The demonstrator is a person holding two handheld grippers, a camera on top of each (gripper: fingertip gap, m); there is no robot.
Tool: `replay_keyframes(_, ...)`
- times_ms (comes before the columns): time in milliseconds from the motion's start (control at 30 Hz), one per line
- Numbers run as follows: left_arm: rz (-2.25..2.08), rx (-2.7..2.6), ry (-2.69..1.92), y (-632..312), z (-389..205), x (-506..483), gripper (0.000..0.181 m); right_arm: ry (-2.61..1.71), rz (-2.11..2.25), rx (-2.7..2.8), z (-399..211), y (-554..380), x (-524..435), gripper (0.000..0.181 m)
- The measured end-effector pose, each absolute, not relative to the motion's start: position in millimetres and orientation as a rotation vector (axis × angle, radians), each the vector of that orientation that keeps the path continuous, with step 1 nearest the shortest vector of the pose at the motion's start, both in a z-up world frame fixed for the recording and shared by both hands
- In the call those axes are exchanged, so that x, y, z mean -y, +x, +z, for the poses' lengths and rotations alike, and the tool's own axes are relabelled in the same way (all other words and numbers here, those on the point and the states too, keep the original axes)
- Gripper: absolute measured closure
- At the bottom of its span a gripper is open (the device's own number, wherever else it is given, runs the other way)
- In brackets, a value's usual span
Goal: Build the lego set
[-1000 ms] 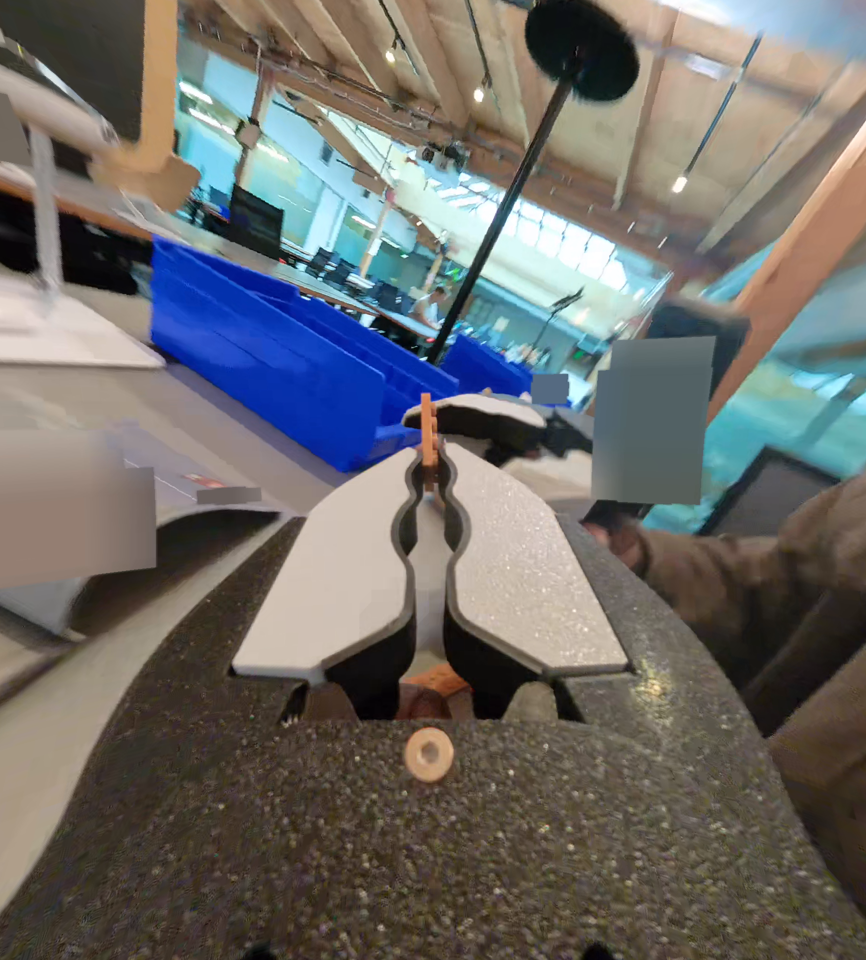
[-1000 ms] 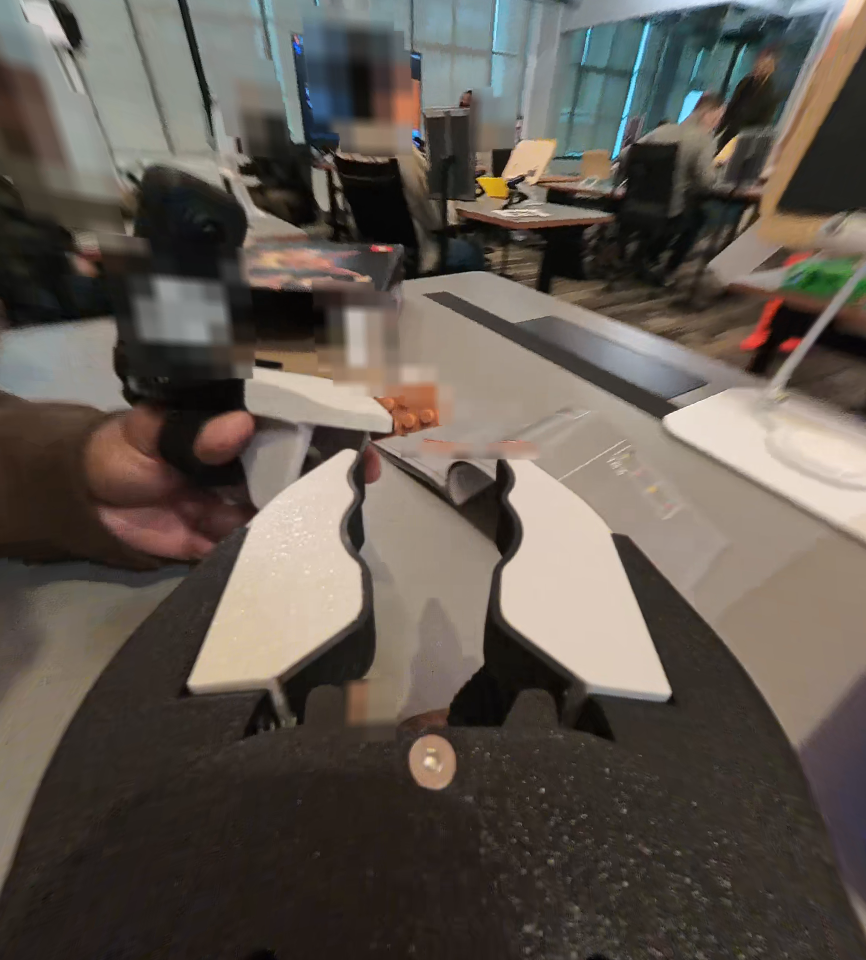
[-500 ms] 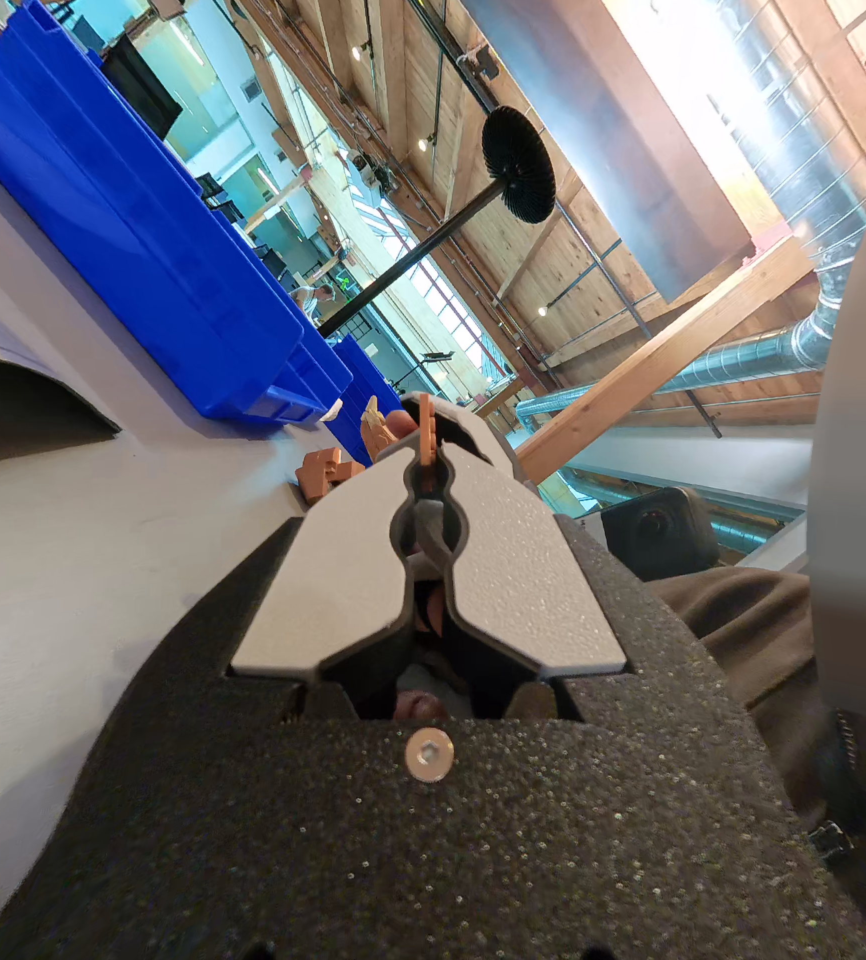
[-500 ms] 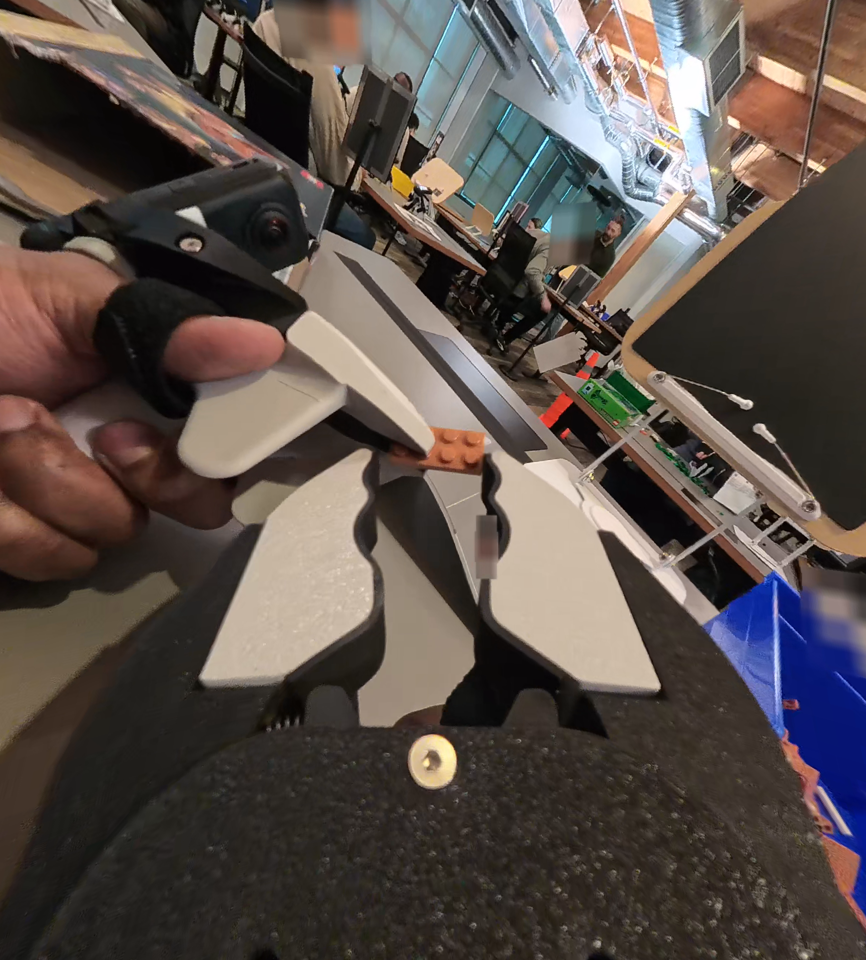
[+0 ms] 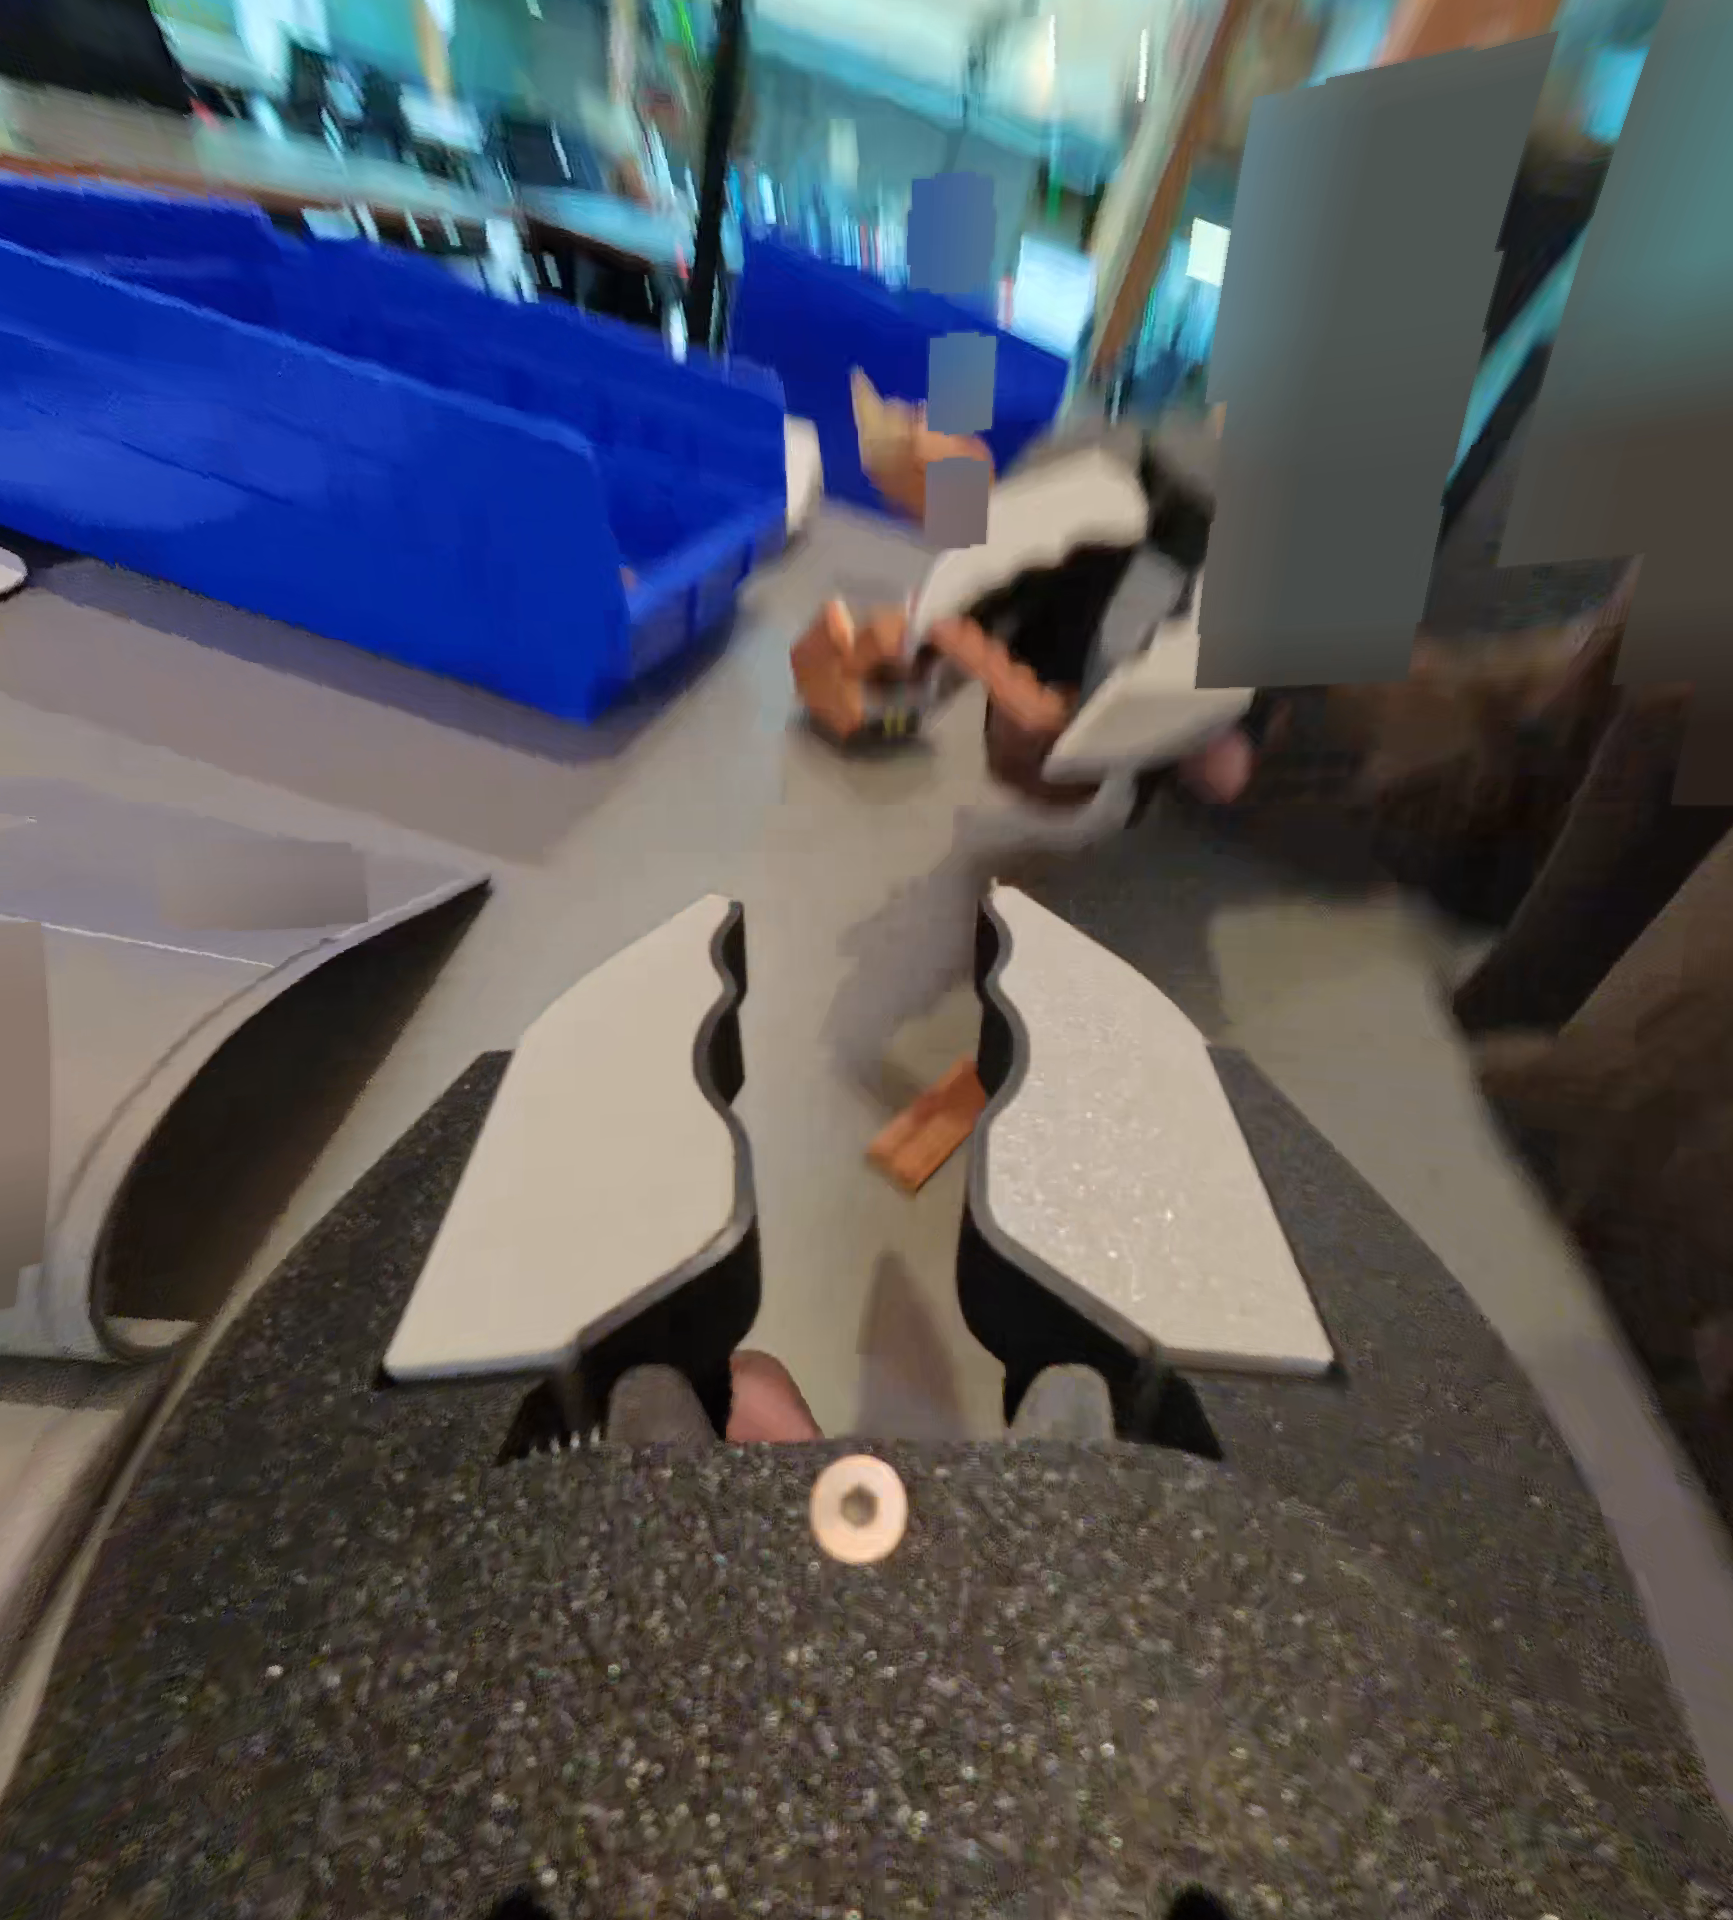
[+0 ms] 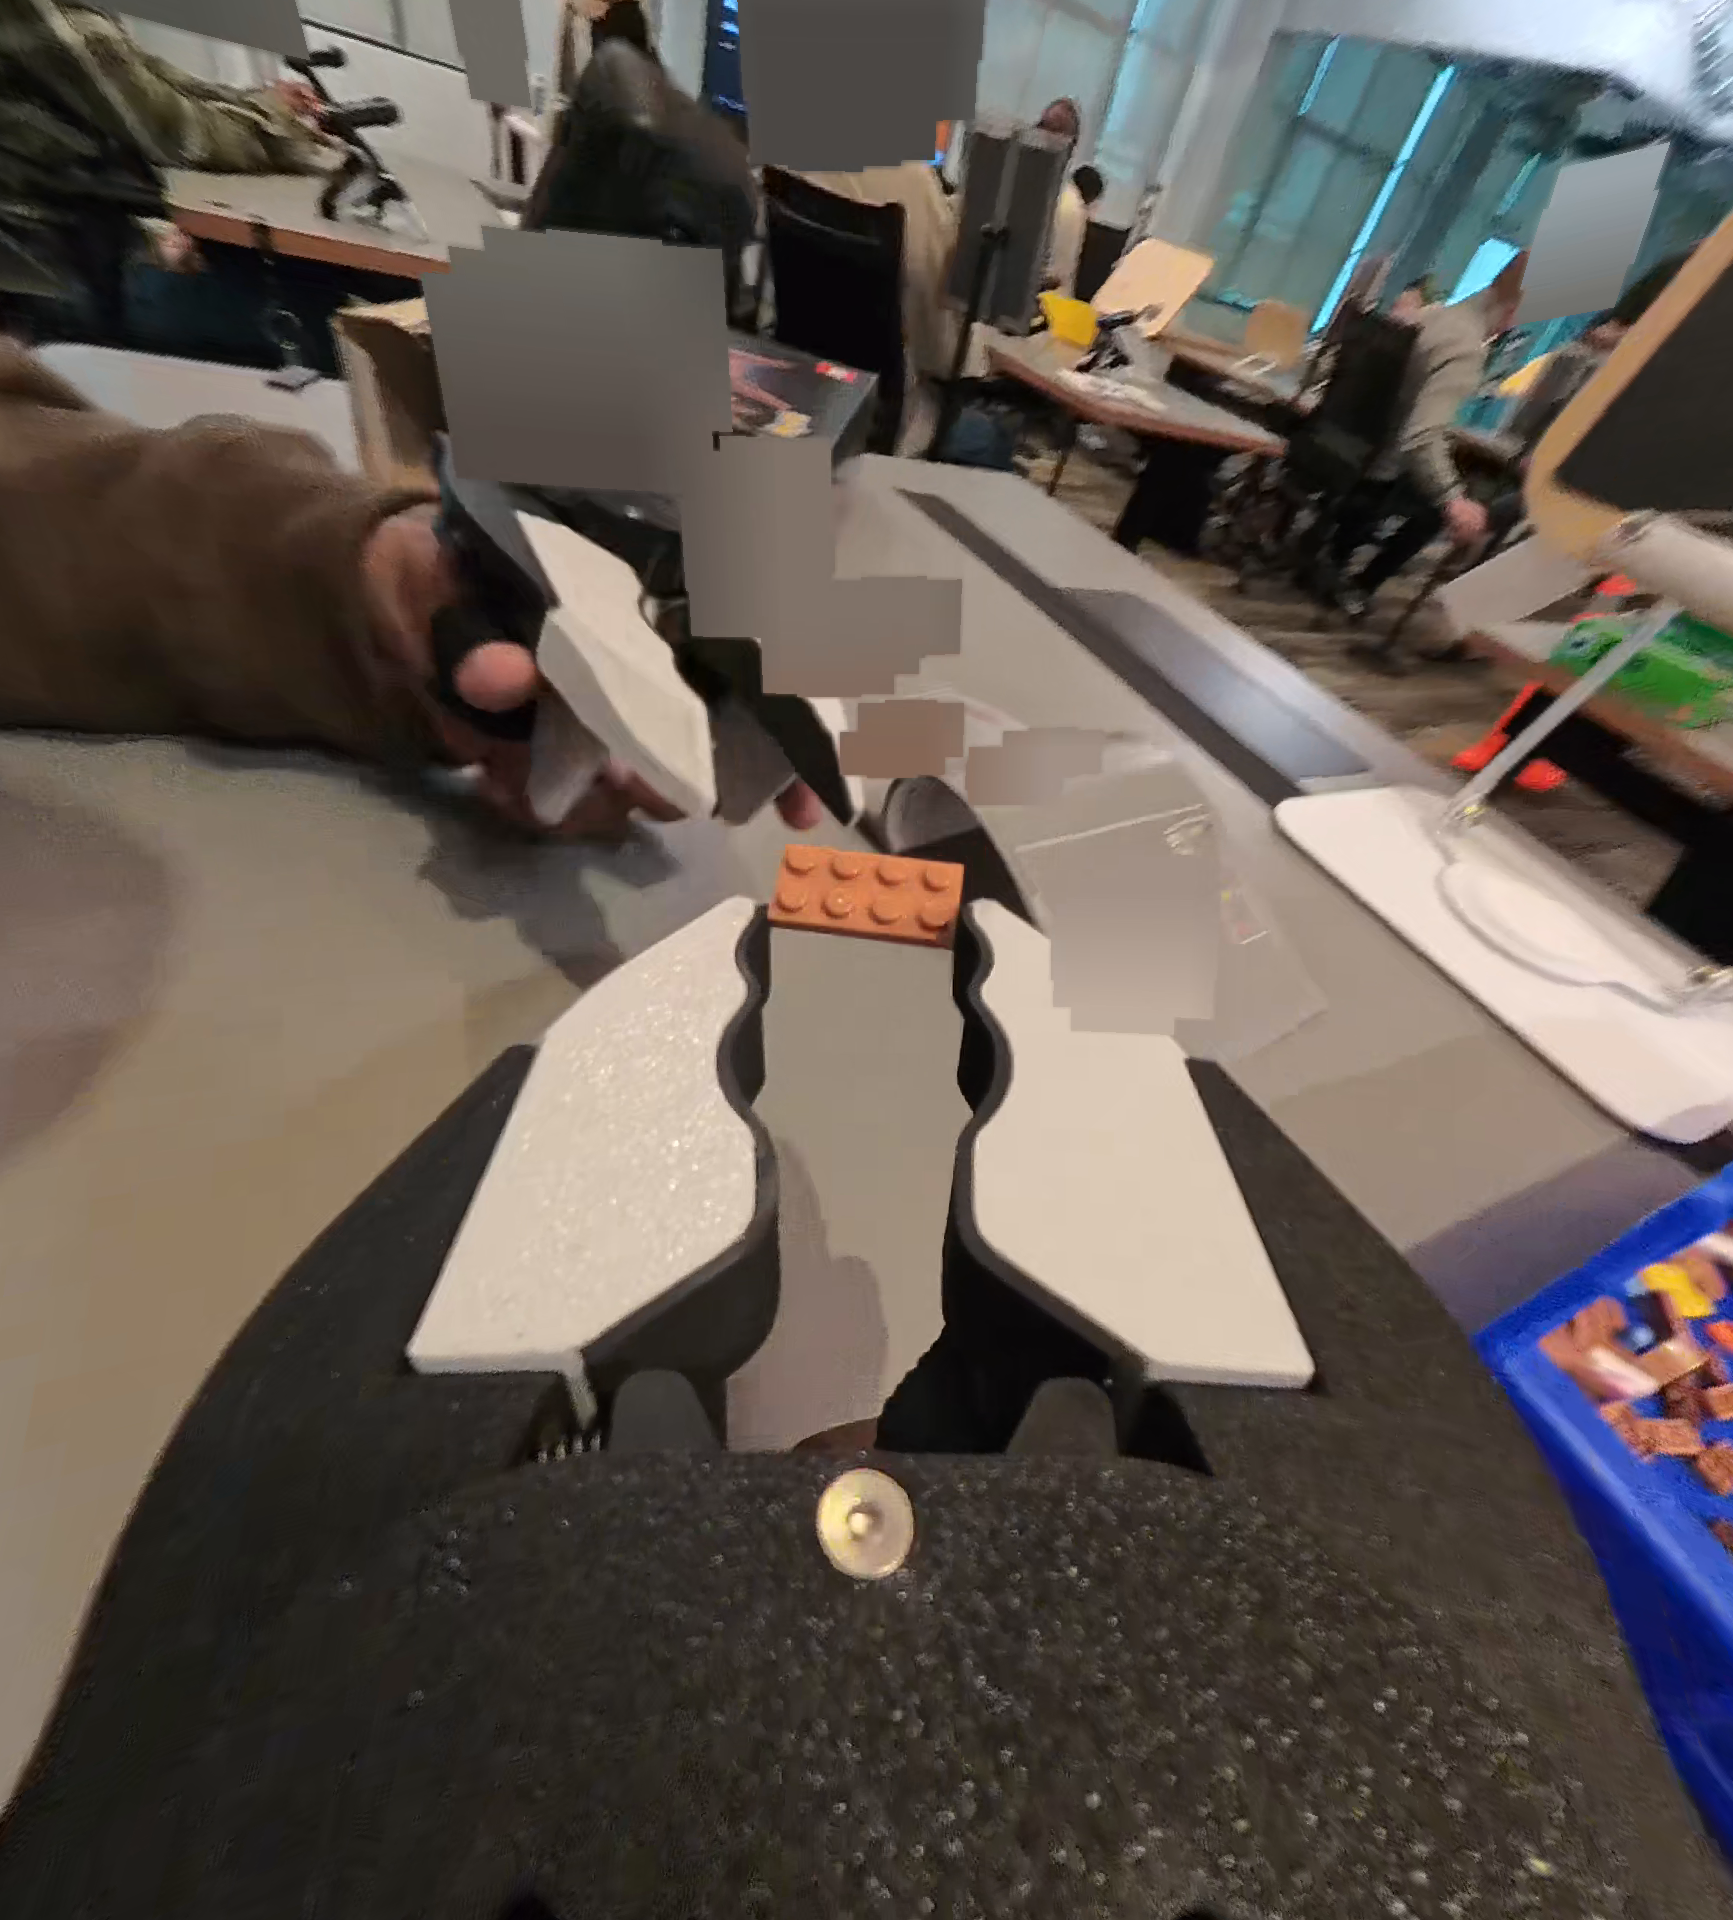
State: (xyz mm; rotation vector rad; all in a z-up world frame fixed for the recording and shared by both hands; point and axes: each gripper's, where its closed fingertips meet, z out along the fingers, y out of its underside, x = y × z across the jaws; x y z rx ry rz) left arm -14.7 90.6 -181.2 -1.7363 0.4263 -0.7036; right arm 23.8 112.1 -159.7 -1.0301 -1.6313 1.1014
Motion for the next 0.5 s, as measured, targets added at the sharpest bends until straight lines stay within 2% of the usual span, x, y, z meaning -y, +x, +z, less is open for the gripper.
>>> replay_keyframes(233, -0.407, -1.105, -2.013, 3, -249, -84, 0.131, -1.074, 1.137, 1.822, -186, 42, -103, 0.148)
replay_keyframes(500, -0.477, -1.399, -1.987, 15, -262, -77, 0.151, -1.081, 1.157, 1.883, -195, 46, -97, 0.148)
